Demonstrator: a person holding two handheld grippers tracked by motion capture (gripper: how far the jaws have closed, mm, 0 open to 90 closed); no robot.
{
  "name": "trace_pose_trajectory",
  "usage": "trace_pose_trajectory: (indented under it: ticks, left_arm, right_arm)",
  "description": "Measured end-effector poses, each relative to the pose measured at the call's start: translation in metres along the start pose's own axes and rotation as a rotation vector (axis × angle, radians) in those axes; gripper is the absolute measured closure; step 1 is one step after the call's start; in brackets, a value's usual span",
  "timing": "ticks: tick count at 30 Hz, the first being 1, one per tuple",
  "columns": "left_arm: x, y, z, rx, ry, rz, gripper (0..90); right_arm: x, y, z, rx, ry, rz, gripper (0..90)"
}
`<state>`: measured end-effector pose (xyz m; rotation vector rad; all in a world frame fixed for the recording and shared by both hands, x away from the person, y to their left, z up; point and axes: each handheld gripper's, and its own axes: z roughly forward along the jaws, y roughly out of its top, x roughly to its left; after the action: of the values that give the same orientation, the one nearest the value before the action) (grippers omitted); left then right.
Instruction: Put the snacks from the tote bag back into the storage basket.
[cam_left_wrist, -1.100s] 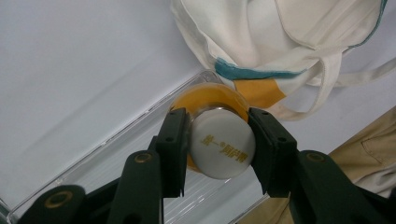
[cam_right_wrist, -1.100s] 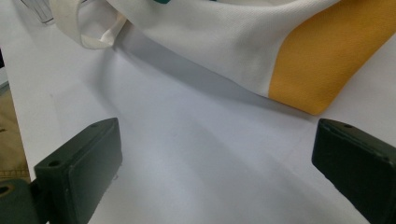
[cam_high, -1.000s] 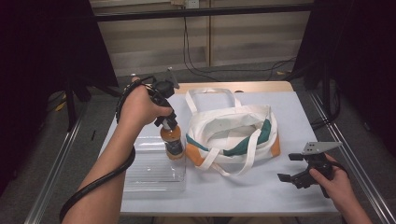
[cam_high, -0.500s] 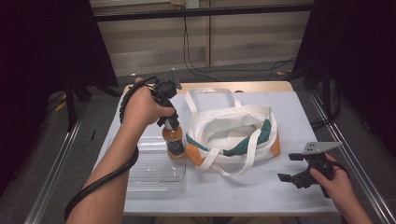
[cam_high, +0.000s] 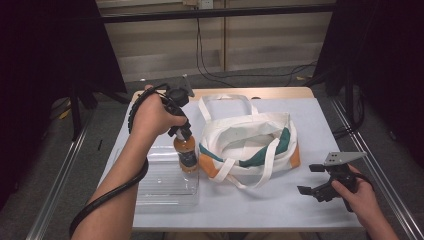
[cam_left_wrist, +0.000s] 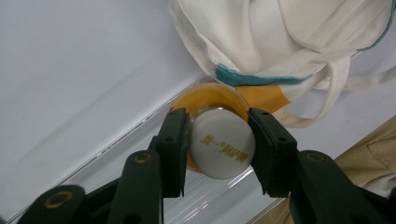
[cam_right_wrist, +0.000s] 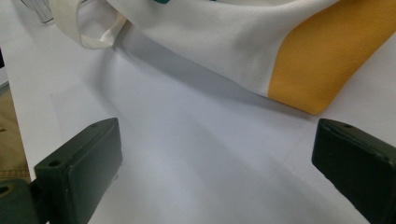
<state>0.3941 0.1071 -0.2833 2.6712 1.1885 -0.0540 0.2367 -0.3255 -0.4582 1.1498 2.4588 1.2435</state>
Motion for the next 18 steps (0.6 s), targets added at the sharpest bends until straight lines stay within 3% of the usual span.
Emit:
trace_pose_trajectory:
  ticks: [18]
  left_arm:
    - [-0.0007, -0.0011, 0.0051, 0.008, 0.003, 0.003, 59.4]
  right_arm:
    - [0.0000, -0.0001, -0.0002, 0.003, 0.000, -0.001, 1.4]
